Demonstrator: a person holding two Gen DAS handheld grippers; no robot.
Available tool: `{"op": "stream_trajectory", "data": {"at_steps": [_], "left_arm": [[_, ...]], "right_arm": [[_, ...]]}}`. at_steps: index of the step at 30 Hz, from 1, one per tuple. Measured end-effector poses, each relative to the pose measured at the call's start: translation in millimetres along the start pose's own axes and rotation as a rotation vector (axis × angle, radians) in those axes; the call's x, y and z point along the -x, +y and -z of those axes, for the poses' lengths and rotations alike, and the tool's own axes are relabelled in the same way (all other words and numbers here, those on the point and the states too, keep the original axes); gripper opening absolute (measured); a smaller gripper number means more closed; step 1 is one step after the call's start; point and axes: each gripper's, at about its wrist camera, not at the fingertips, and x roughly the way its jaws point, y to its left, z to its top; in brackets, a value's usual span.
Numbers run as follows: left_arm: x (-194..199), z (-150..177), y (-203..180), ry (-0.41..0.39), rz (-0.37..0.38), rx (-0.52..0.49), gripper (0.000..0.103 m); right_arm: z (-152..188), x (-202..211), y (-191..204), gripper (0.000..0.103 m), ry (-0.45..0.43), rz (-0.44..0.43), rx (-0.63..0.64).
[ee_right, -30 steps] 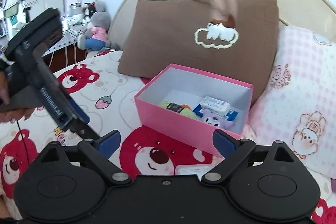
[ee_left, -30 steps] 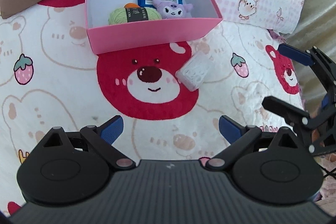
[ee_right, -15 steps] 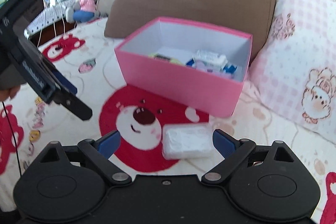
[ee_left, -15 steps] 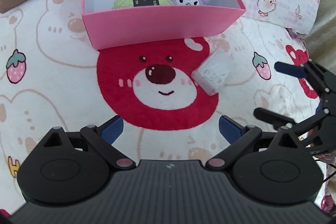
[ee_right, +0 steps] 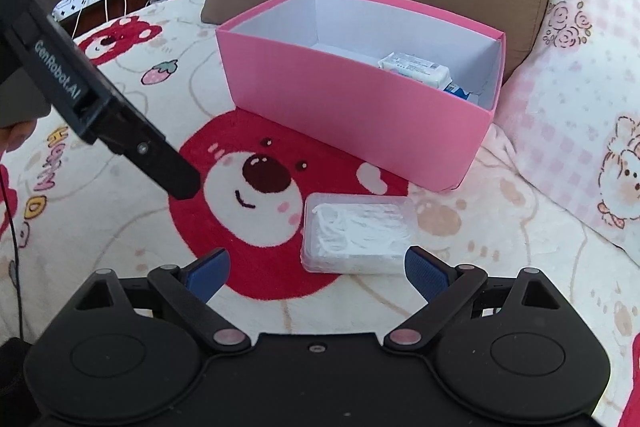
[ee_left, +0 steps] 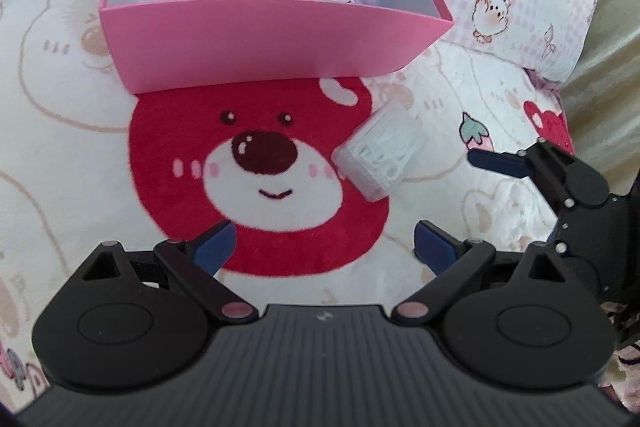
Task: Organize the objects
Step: 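Move the open left tool toward the clear plastic floss box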
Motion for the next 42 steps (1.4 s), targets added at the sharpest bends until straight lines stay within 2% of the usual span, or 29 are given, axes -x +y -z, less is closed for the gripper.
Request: {"op": "stream_trajectory", "data": {"at_steps": [5,11,14,16,23,25,26,29,31,35,39,42], "left_arm": [[-18.1,-0.7,5.3,-0.001,0.042,0.047,0.096],[-31.2,-1.5,8.7,-0.035,0.081,0.066,0.096],[-32.8,-1.6,7.6,-0.109,0.086,0.075,0.096],[-35.4,-2.3,7.4,-0.129,0.105,0.086,0.096],[-53.2,-4.2,0.8,-0.168,0.145,0.112,0.092],[-60.2,-3.9,-2.5,-0.168,0.156,0.109,0.088],[-65.0,-4.2,-3.8,-0.167,0.153,0.11,0.083],[-75.8,-3.7,-4.4,-0.163,0.129,0.119,0.06],[-81.4,-2.2,-3.4,-0.162,0.121,0.137,0.06],[-90.6,-0.4,4.9,-0.158,0.145,0.168,0.053],[-95.0,-4.0,22.9,-0.157,0.192,0.223,0.046],[-94.9,-6.7,24.5,-0.168,0.204,0.216,0.038]], "right_arm": [[2.2,-24.2,-1.7,0.096,0.055,0.075,0.036],[-1.0,-40.2,-10.9,0.096,0.075,0.101,0.001],[-2.4,-48.1,-13.2,0.096,0.098,0.116,-0.005],[-4.5,-52.9,-10.3,0.096,0.119,0.154,0.004],[-7.3,-57.8,-7.3,0.096,0.069,0.175,0.036],[-7.7,-62.3,-13.5,0.096,0.075,0.148,0.006],[-8.3,-63.6,-15.7,0.096,0.075,0.139,-0.01],[-8.4,-67.0,-20.7,0.096,0.067,0.115,-0.022],[-7.4,-73.0,-29.0,0.096,0.083,0.082,-0.063],[-4.8,-82.9,-55.4,0.098,0.103,0.03,-0.228],[-4.4,-84.4,-56.5,0.098,0.102,0.048,-0.226],[-6.3,-82.0,-50.7,0.094,0.096,0.055,-0.204]]}}
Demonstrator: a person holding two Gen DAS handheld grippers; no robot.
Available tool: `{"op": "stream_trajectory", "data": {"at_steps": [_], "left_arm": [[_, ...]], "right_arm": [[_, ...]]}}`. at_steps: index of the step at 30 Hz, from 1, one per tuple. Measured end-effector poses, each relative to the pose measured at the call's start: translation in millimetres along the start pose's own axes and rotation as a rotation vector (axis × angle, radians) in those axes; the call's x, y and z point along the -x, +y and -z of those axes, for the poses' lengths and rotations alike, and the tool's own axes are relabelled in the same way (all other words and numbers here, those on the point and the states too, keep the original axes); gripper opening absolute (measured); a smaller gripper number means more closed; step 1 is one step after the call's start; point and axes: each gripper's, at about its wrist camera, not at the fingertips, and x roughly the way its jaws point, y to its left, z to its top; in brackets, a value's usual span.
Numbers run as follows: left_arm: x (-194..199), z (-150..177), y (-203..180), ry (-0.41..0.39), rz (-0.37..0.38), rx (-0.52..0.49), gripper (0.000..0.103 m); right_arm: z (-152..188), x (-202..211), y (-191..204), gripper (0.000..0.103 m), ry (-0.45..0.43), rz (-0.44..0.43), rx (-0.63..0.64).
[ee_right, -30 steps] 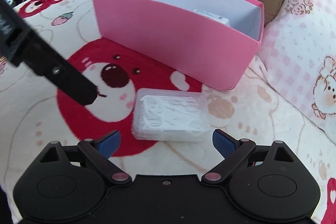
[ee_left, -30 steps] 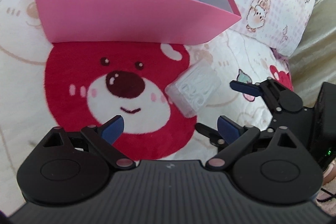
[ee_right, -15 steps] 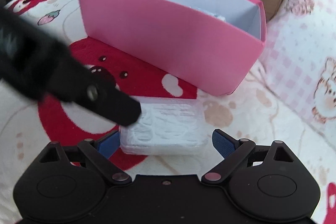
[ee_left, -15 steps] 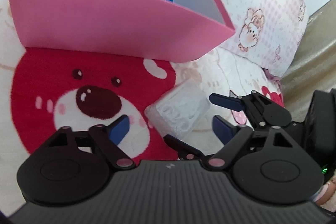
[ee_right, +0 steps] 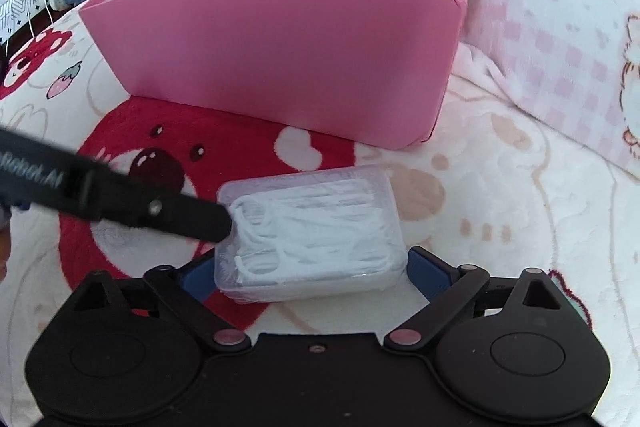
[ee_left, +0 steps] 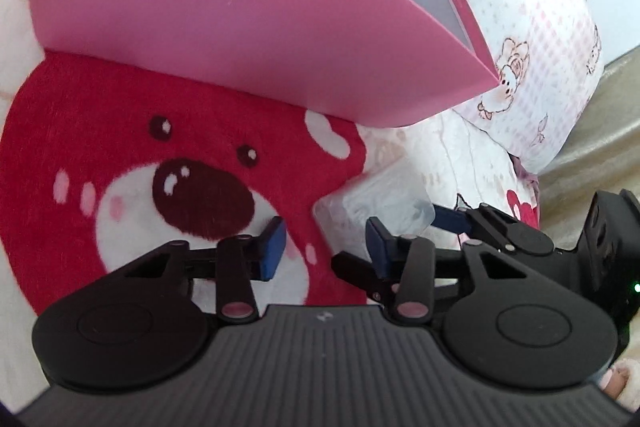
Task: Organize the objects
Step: 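Move the open left tool toward the clear plastic floss box, then close the left tool on the clear plastic floss box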
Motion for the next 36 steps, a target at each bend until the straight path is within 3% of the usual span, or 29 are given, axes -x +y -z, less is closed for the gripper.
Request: {"op": "stream_trajectory", "data": {"at_steps": [2,5,11,14,20,23,30,36], "left_arm": [[-0.5,-0.8,-1.0,-0.007,0.017,0.003,0.034],[-3.0,3.1,4.3,-0.017,0.07,0.092,0.03],[9.3,13.7,8.0,-0.032,0.054,0.127,0.03],[20.7,16.6,11.4,-0.04,0.034,0.137,0.03],[43.4,21.6,11.3,-0.049,-0.063,0.127,0.031],[51.5,24.5,10.4,-0.04,-0.121,0.085,0.031],[50.7,37.0,18.9,-0.018,-0.126,0.117,0.037],[44.4,41.3,10.9,-0.031,-0.181,0.091,0.04]], "right_arm": [[0.6,2.3,7.0,0.094,-0.013,0.029,0.021],[-0.4,3.1,12.5,0.094,-0.017,0.038,0.015],[4.7,7.1,20.1,0.094,0.0,-0.008,-0.024],[8.2,3.6,34.6,0.094,0.014,-0.027,0.057],[5.5,11.1,45.0,0.093,0.021,-0.154,0.01],[11.4,13.8,51.0,0.077,0.052,-0.195,0.038],[13.5,18.8,49.0,0.072,0.009,-0.171,0.024],[20.7,18.4,58.8,0.07,0.009,-0.131,0.081]]}}
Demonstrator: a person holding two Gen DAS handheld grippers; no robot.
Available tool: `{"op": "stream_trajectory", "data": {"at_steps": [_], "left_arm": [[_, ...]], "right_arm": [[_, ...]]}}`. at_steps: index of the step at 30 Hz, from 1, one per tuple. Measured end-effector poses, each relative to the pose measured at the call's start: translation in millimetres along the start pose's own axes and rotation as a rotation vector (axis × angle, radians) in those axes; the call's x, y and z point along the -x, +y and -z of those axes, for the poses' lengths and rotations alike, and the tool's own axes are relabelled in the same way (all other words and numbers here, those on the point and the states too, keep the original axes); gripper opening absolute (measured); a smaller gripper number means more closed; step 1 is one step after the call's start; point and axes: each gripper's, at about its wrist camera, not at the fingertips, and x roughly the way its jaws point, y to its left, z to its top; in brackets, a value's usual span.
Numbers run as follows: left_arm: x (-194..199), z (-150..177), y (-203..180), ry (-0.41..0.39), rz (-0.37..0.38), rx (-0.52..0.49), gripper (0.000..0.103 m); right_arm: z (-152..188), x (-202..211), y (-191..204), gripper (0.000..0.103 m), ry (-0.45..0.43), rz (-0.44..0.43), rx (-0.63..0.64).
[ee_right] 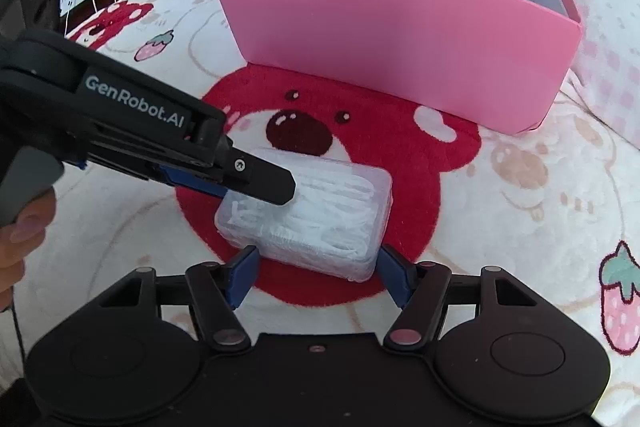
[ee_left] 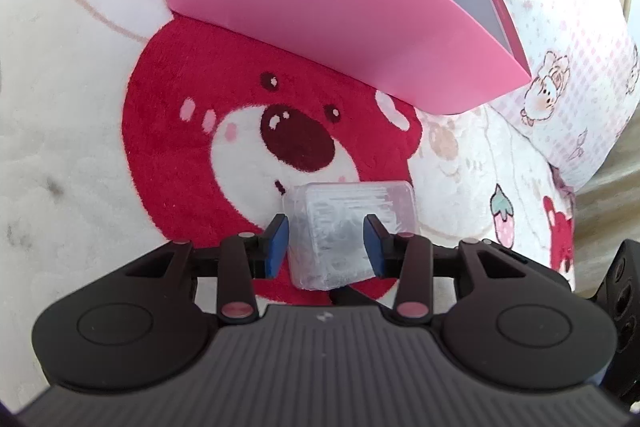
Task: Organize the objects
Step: 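Close the left tool on the clear plastic floss box, then lift the floss box with the left tool and carry it over the pink box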
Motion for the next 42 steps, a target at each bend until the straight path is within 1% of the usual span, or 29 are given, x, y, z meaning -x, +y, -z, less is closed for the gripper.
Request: {"op": "stream_trajectory", "data": {"at_steps": [5,9,12,16,18,21,25,28,32,38,42], "left_arm": [[-0.2,1.4,-4.2,-0.02,-0.018,-0.032,0.04],[0.8,-0.8,-8.1,0.0,-0.024,-0.059,0.041],[2.5,-2.4,-8.9,0.01,-0.024,-0.067,0.04],[7.4,-0.1,-11.1,0.007,-0.033,-0.081,0.041],[9.6,1.4,-14.6,0.012,-0.043,-0.106,0.041],[15.4,1.1,-21.2,0.042,-0.06,-0.167,0.04],[27.0,0.3,-23.8,0.07,-0.055,-0.191,0.039],[35.2,0.3,-27.8,0.081,-0.04,-0.198,0.039],[41.8,3.5,-35.2,0.073,-0.072,-0.231,0.039],[53.9,1.8,-35.4,0.08,-0.066,-0.223,0.039],[69.1,-0.8,-33.7,0.077,-0.049,-0.211,0.041]], "right_arm": [[0.4,-6.8,3.9,0.072,-0.005,0.025,0.018],[1.7,-8.8,18.0,0.079,-0.022,0.07,0.049],[2.8,-7.9,25.9,0.079,-0.035,0.102,0.055],[2.2,-3.8,31.2,0.079,-0.038,0.104,0.035],[2.0,-2.4,34.6,0.079,-0.032,0.111,0.033],[1.8,1.8,39.1,0.079,-0.026,0.103,0.016],[-0.6,10.3,48.9,0.08,-0.021,0.111,0.02],[-0.4,12.4,57.9,0.08,-0.021,0.151,0.035],[-0.2,20.1,61.7,0.08,-0.042,0.133,0.012],[-3.1,38.4,70.7,0.079,-0.064,0.124,0.016],[-8.0,54.7,78.5,0.08,-0.083,0.102,-0.007]]}}
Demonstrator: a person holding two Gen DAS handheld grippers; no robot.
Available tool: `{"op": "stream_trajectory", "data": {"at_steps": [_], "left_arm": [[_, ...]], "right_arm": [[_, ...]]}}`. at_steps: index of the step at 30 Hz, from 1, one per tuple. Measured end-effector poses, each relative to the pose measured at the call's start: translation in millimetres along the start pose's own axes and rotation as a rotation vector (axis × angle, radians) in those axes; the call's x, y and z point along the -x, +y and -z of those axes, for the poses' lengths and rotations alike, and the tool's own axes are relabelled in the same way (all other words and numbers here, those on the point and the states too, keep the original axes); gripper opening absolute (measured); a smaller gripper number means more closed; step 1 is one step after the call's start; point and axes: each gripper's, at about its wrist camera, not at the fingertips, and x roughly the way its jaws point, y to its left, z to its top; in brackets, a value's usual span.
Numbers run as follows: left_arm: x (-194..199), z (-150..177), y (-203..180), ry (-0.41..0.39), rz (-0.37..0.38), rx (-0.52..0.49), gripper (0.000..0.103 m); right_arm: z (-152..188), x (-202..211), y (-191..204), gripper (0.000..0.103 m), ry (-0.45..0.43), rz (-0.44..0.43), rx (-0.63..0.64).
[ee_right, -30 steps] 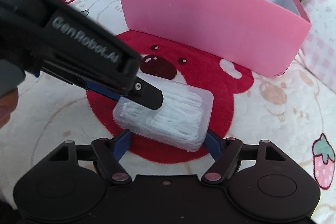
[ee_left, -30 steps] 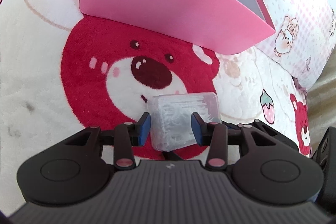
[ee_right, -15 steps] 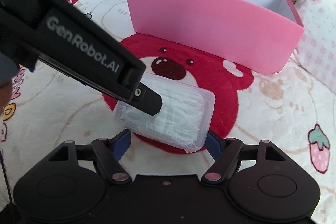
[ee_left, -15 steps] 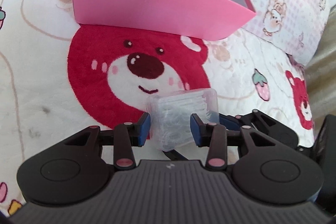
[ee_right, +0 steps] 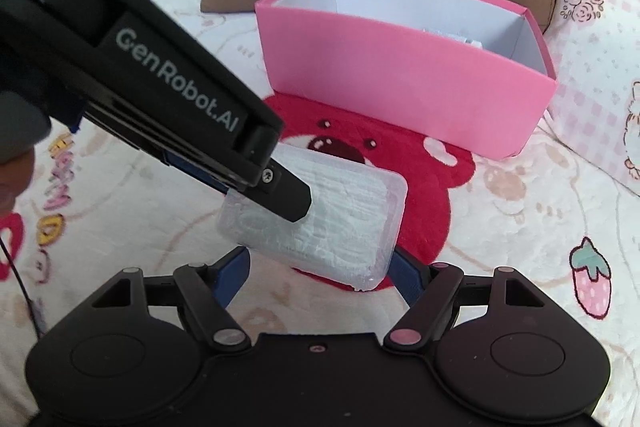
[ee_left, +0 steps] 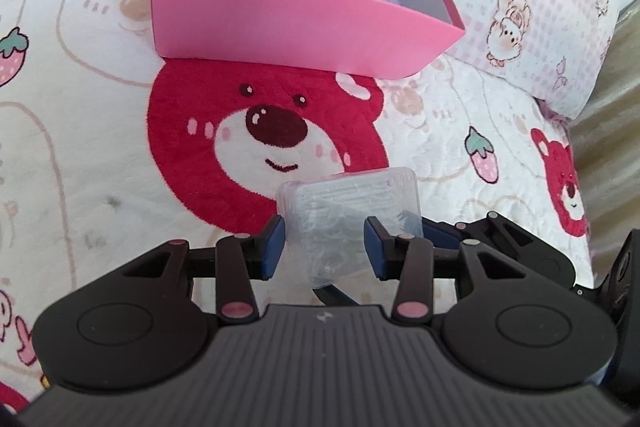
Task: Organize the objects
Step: 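Lift the floss box with the left tool and carry it over the pink box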
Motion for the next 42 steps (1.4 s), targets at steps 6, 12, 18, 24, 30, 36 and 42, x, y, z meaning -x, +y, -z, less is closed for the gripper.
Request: {"op": "stream_trajectory", "data": {"at_steps": [6,12,18,24,30,36,42], "left_arm": [[30.2,-0.1,-5.4,-0.066,0.013,-0.028,0.042],[57.7,0.1,-12.9,-0.146,0.033,-0.074,0.044],[79.7,-11.2,-17.5,-0.185,0.04,-0.104,0.044],[92.9,-25.3,-24.1,-0.201,0.03,-0.14,0.044],[103.5,-45.2,-25.1,-0.2,0.041,-0.149,0.044],[110.2,-64.8,-24.1,-0.198,0.033,-0.148,0.045],[116.5,-81.3,-29.6,-0.227,0.013,-0.185,0.045]], "right_arm": [[-9.4,29.7,-1.1,0.08,-0.044,0.004,-0.019],[-25.8,53.1,2.6,0.081,-0.092,0.012,-0.023],[-40.8,77.2,0.7,0.081,-0.13,0.034,0.003],[-64.4,78.0,-3.3,0.081,-0.139,0.037,0.001],[-78.5,82.3,-6.9,0.078,-0.16,0.043,0.021],[-98.6,80.2,-11.7,0.074,-0.161,0.022,0.045],[-114.3,69.6,-21.4,0.072,-0.172,-0.002,0.02]]}}
